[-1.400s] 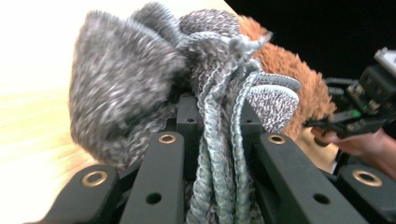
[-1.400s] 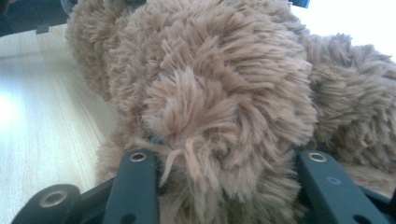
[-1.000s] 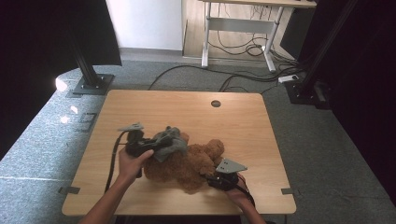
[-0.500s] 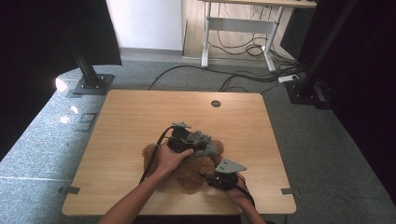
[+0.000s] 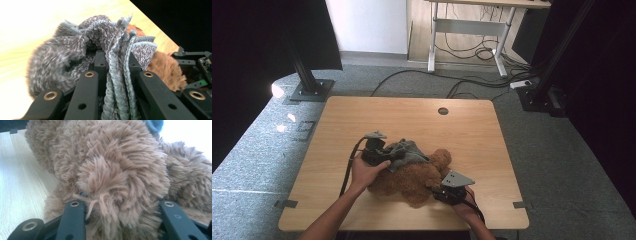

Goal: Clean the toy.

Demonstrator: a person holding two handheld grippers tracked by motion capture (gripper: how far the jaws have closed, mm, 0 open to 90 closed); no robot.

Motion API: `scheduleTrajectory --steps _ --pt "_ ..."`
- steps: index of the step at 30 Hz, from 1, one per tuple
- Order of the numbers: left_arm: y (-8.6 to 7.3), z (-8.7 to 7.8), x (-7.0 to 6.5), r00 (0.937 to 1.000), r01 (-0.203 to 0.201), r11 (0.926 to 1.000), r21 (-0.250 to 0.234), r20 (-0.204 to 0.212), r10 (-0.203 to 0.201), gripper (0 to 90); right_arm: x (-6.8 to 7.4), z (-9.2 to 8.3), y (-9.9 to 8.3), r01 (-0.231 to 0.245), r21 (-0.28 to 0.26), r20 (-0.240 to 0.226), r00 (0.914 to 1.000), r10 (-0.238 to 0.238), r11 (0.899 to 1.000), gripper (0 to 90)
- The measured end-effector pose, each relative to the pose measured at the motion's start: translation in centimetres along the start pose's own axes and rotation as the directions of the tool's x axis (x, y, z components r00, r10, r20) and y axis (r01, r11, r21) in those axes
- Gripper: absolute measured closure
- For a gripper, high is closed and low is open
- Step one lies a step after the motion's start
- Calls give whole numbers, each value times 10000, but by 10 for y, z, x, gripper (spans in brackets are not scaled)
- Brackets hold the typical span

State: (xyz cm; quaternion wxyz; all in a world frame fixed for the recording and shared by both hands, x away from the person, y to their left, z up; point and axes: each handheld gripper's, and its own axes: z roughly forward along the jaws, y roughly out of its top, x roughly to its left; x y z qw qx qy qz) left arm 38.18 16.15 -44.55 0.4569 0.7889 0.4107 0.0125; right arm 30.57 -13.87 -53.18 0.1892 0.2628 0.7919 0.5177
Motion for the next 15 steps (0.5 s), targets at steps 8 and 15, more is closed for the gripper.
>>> scheduleTrajectory --steps 8,15 --pt "-34 -43 19 9964 643 9942 -865 611 -591 765 1 0 -1 -9 -30 121 9999 10 10000 585" --pt "-56 -56 4 9813 775 9921 -988 1834 -584 763 1 4 2 -238 2 567 9981 238 9997 599"
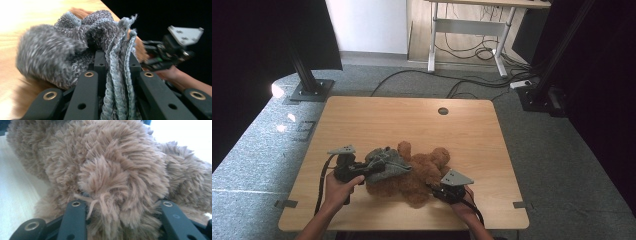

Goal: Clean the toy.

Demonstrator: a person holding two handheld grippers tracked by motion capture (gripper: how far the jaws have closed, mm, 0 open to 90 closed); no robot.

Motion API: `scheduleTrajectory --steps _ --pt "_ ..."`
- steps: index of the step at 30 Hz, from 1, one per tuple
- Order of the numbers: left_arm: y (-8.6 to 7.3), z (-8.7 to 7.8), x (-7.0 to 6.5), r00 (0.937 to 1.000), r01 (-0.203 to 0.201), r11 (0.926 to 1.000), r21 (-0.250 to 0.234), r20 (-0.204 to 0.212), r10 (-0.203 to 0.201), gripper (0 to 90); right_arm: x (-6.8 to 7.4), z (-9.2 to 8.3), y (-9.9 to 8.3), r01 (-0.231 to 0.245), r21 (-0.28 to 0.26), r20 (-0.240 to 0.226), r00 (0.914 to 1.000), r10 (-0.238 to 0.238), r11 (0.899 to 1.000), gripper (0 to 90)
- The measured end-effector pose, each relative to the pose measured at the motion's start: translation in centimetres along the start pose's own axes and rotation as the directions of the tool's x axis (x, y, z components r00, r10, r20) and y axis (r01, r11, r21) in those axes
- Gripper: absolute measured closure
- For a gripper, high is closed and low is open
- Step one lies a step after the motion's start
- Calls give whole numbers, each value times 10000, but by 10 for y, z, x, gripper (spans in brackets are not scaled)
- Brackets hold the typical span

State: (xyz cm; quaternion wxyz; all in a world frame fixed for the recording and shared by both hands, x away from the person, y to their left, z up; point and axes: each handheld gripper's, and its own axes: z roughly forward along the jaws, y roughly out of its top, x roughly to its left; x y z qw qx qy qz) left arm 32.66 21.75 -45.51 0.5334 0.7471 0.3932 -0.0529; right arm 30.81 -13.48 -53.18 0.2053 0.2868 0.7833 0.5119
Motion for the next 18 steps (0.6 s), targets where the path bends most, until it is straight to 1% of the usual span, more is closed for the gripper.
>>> scheduleTrajectory --steps 1,3,4,5,6,7,8,9,10,11,13,14,15,16,17,18 --pt "0 0 1 9999 89 10000 -7 55 -89 762 -1 1 1 -86 1 19 10000 86 10000 599" --pt "-1 0 3 9991 303 9995 -65 309 -301 762 -3 2 1 -147 -2 17 9999 147 9999 599" --pt "-1 0 3 9991 303 9995 -65 309 -301 762 -3 2 1 -172 -1 22 9998 172 9999 599" --pt "-4 0 3 9985 366 9993 -7 403 -365 762 -4 3 2 -195 13 25 9998 195 9998 599" --pt "-4 0 3 9985 366 9993 -7 403 -365 762 -4 3 2 -223 9 87 9997 223 9998 599" --pt "-7 0 1 9975 397 9992 45 579 -398 762 -4 4 3 -217 22 132 9997 216 9998 600" --pt "-7 0 1 9975 397 9992 45 579 -398 762 -4 4 3 -217 22 132 9997 216 9998 600" --pt "-8 0 -1 9971 347 9994 83 680 -352 762 -5 6 4 -266 19 234 9994 266 9996 602" --pt "-10 2 -4 9968 287 9995 147 748 -297 762 -5 6 4 -266 19 234 9994 266 9996 602" --pt "-12 7 -8 9953 227 9991 354 929 -259 761 -8 10 6 -334 -19 311 9990 334 9994 603" --pt "-15 17 -9 9949 214 9979 611 975 -273 761 -11 14 8 -393 2 413 9984 393 9992 605" --pt "-15 17 -9 9949 214 9979 611 975 -273 760 -11 14 8 -393 2 413 9984 393 9992 605" --pt "-18 28 -7 9951 282 9961 839 925 -360 760 -14 19 10 -438 -28 482 9979 439 9990 605" --pt "-18 28 -7 9951 282 9961 839 925 -360 761 -15 20 10 -440 -14 513 9977 441 9990 605" --pt "-19 40 -6 9944 302 9936 1086 979 -409 762 -16 22 11 -469 -36 551 9974 470 9989 606" --pt "-20 46 -6 9942 265 9921 1229 999 -389 761 -17 24 12 -476 -29 590 9971 477 9989 606"
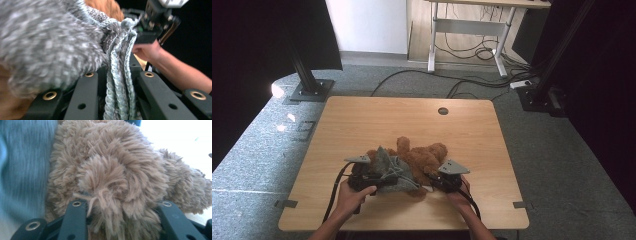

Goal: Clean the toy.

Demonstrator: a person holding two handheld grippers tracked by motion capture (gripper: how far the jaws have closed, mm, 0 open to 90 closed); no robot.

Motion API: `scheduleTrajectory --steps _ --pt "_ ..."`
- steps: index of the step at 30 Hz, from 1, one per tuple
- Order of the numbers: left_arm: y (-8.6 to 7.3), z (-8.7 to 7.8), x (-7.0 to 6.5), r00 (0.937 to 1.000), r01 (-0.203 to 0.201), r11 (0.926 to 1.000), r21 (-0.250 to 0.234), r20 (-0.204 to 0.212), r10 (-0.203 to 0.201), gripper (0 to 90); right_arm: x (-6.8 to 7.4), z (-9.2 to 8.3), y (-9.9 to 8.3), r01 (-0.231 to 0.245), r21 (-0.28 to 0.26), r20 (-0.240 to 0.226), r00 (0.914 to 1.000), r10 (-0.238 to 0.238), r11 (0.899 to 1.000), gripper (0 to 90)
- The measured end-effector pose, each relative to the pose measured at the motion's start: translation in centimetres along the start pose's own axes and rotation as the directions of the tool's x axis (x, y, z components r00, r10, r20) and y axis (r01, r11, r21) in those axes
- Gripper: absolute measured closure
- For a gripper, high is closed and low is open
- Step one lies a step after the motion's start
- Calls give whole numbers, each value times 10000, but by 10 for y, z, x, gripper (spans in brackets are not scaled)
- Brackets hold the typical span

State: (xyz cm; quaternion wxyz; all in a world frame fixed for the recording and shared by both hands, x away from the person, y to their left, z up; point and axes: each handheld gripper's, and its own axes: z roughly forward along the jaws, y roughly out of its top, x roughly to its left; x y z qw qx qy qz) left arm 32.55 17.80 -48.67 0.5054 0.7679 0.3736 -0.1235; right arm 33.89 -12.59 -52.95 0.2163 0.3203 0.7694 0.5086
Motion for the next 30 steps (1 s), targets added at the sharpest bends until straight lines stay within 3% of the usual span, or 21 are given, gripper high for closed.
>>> scheduleTrajectory --steps 4,5,6,10,12,16,17,20,23,28,30 --pt "1 18 1 9997 -163 9984 541 -172 173 761 -4 8 3 -151 -67 102 9998 152 9999 606" --pt "4 28 8 9972 -175 9971 741 -711 228 761 -8 13 5 -264 -168 123 9996 266 9995 606" --pt "4 28 8 9972 -175 9971 741 -711 228 762 -11 16 6 -277 -226 123 9995 280 9994 606" --pt "13 36 32 9920 357 9978 558 -1227 -286 763 -17 24 10 -377 -381 176 9991 384 9986 606" --pt "19 39 47 9868 671 9963 529 -1511 -584 765 -23 31 12 -526 -698 -259 9984 509 9962 623" --pt "21 41 55 9842 882 9947 532 -1583 -788 766 -22 30 12 -456 -793 -810 9959 392 9958 639" --pt "19 41 58 9833 961 9934 621 -1609 -851 767 -20 26 10 -410 -819 -1212 9921 309 9958 645" --pt "17 42 59 9819 1061 9920 686 -1648 -936 767 -17 23 8 -236 -816 -1456 9893 115 9964 648" --pt "11 38 59 9804 1192 9890 872 -1680 -1034 767 -3 16 5 125 -819 -1790 9835 -270 9966 653" --pt "1 31 58 9807 1246 9863 1084 -1643 -1058 765 12 11 1 591 -655 -1930 9786 -708 9961 658" --pt "-3 26 56 9833 1136 9873 1113 -1548 -956 763 18 10 -3 990 -563 -1823 9773 -1077 9935 661"
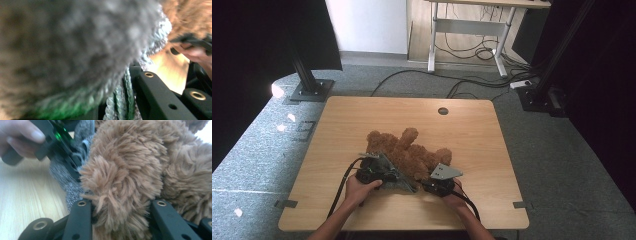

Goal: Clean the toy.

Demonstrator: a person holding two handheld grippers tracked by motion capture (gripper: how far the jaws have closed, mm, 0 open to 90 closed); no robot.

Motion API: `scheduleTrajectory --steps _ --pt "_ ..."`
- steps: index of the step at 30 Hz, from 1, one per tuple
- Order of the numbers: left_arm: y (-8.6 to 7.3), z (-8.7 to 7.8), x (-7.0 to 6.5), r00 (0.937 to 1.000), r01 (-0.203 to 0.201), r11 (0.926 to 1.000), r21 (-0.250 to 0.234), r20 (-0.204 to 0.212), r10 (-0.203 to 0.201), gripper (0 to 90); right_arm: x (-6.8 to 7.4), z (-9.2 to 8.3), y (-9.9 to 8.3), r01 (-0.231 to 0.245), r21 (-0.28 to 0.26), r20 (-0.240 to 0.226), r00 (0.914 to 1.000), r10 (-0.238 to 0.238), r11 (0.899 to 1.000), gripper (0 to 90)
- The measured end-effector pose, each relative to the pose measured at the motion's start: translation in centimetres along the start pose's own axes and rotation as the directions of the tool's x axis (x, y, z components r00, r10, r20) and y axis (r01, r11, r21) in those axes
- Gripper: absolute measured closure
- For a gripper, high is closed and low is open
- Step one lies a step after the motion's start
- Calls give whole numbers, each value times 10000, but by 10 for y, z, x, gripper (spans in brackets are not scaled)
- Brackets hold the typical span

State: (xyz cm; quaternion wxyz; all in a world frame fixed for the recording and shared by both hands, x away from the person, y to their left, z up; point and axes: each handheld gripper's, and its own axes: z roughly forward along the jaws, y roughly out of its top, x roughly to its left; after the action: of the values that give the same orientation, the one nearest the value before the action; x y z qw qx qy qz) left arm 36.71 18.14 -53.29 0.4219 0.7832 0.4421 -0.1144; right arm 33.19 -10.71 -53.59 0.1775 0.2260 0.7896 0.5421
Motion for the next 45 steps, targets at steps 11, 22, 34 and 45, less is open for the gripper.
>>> scheduleTrajectory --steps 11,22,34,45 --pt "35 -63 -38 9907 -1030 9683 -2276 632 1202 766 4 -3 -5 157 283 72 9998 -159 9995 662" --pt "78 -51 -23 9973 -662 9574 -2809 -479 549 763 4 -4 -6 208 262 94 9997 -211 9994 660" --pt "52 -34 -2 9997 -236 9752 -2199 -21 237 792 -4 -18 -1 -383 156 -46 9993 384 9991 382" --pt "27 -35 -5 9996 -193 9633 -2676 165 246 799 -14 -61 28 -1595 -736 -195 9872 1584 9845 285"
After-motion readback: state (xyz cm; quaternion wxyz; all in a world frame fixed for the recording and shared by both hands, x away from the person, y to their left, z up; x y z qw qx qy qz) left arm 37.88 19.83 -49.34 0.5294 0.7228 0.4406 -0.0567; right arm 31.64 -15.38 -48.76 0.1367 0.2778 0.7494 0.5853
